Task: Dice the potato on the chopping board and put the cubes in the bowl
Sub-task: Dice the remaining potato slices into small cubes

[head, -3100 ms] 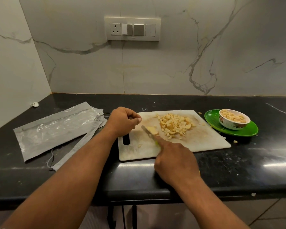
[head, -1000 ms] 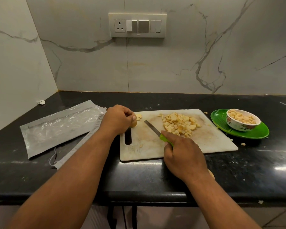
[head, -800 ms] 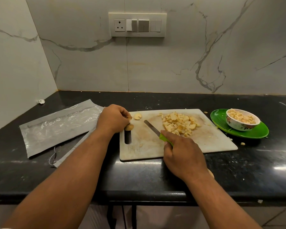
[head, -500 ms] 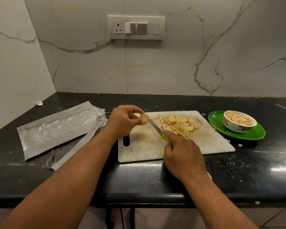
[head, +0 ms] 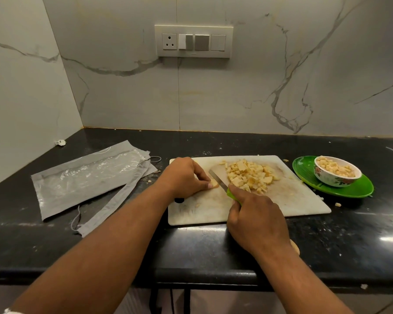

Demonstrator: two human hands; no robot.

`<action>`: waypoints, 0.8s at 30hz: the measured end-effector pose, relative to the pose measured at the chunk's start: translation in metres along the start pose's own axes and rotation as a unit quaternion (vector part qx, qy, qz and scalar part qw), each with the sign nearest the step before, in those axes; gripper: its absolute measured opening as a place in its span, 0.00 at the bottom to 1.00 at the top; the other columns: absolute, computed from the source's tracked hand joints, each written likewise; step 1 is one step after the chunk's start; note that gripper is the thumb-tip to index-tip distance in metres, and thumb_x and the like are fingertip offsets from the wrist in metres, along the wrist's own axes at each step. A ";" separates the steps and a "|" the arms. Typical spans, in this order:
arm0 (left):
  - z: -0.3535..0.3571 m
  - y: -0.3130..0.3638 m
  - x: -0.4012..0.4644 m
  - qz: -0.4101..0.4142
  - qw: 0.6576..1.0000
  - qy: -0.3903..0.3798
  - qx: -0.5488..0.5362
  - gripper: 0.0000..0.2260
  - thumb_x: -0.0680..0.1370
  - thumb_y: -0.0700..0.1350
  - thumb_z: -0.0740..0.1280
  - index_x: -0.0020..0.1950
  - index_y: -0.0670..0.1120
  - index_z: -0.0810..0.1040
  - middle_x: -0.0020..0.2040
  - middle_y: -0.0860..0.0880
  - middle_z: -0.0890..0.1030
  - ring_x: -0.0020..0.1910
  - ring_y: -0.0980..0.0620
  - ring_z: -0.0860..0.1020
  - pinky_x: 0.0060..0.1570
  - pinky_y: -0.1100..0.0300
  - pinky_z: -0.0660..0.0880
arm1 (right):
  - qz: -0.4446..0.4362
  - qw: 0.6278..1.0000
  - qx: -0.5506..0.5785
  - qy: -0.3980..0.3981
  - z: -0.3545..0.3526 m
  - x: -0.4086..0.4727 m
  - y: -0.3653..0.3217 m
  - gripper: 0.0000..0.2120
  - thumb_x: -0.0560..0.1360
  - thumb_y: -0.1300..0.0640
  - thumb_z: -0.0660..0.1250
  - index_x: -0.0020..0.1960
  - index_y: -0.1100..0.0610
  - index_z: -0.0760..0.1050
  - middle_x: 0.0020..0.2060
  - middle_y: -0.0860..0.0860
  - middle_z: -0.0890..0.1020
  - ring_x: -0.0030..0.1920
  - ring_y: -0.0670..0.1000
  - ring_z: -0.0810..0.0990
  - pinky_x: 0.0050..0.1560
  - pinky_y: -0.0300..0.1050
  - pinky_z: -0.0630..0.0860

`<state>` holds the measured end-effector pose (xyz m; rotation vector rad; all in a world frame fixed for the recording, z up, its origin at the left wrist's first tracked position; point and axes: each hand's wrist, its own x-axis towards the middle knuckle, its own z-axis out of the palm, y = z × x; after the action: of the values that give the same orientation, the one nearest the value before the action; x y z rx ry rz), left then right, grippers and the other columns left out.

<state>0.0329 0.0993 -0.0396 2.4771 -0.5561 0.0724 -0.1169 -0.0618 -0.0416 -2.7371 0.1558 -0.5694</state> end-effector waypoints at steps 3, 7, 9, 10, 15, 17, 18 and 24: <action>0.002 0.007 0.001 -0.003 1.000 0.006 0.019 0.07 0.72 0.58 0.79 0.43 0.56 0.89 0.41 0.59 0.85 0.44 0.60 0.80 0.43 0.64 0.73 | -0.003 1.000 -0.022 -0.017 0.002 0.000 -0.002 0.25 0.79 0.51 0.56 0.76 0.42 0.66 0.53 0.48 0.83 0.48 0.51 0.79 0.43 0.45 0.72; 0.003 0.013 0.001 -0.028 0.998 0.002 0.060 0.07 0.73 0.59 0.78 0.42 0.56 0.88 0.44 0.58 0.85 0.48 0.56 0.80 0.51 0.56 0.79 | -0.016 0.998 -0.046 -0.037 0.000 -0.004 -0.006 0.27 0.78 0.52 0.55 0.77 0.43 0.63 0.53 0.49 0.83 0.47 0.52 0.79 0.41 0.47 0.71; 0.003 0.014 0.002 -0.037 0.997 0.001 0.067 0.08 0.72 0.59 0.78 0.41 0.56 0.88 0.43 0.59 0.85 0.47 0.57 0.80 0.52 0.53 0.81 | -0.017 0.997 -0.051 -0.049 -0.004 -0.013 -0.006 0.28 0.78 0.52 0.54 0.78 0.43 0.62 0.50 0.49 0.82 0.44 0.51 0.78 0.40 0.46 0.70; 0.003 0.014 0.002 -0.041 0.997 -0.001 0.064 0.08 0.72 0.60 0.78 0.41 0.56 0.88 0.43 0.59 0.85 0.47 0.57 0.80 0.53 0.53 0.81 | -0.015 0.996 -0.060 -0.057 -0.007 -0.020 -0.005 0.28 0.78 0.52 0.54 0.78 0.44 0.61 0.48 0.49 0.82 0.43 0.51 0.78 0.40 0.46 0.70; -0.002 0.014 0.001 -0.043 0.997 -0.007 0.066 0.10 0.72 0.61 0.79 0.44 0.56 0.88 0.42 0.58 0.85 0.44 0.58 0.80 0.42 0.60 0.76 | 0.002 0.996 -0.071 -0.054 -0.031 -0.042 -0.008 0.27 0.80 0.51 0.54 0.78 0.42 0.59 0.50 0.48 0.82 0.45 0.50 0.78 0.42 0.45 0.70; -0.003 0.015 -0.001 -0.041 0.996 -0.004 0.075 0.10 0.72 0.61 0.79 0.43 0.55 0.88 0.41 0.58 0.85 0.42 0.58 0.81 0.39 0.61 0.74 | 0.000 0.998 -0.061 -0.030 -0.033 -0.034 -0.010 0.26 0.79 0.50 0.55 0.78 0.42 0.61 0.48 0.47 0.82 0.42 0.49 0.78 0.40 0.44 0.71; -0.004 0.015 -0.002 -0.039 0.996 -0.003 0.081 0.10 0.72 0.60 0.78 0.43 0.55 0.88 0.42 0.57 0.85 0.44 0.58 0.81 0.40 0.61 0.74 | -0.004 0.998 -0.053 -0.018 -0.029 -0.028 -0.010 0.26 0.79 0.51 0.55 0.77 0.43 0.62 0.47 0.47 0.83 0.41 0.49 0.77 0.39 0.44 0.72; -0.006 0.017 -0.005 -0.047 0.996 -0.012 0.077 0.06 0.75 0.56 0.77 0.46 0.55 0.88 0.48 0.57 0.86 0.48 0.57 0.81 0.50 0.56 0.80 | -0.024 0.999 -0.037 -0.023 -0.002 -0.007 -0.011 0.28 0.77 0.51 0.56 0.76 0.41 0.64 0.49 0.48 0.83 0.43 0.51 0.78 0.40 0.45 0.71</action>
<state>0.0221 0.0918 -0.0265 2.6541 -0.4589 0.0499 -0.1240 -0.0511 -0.0387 -2.8303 0.1013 -0.5236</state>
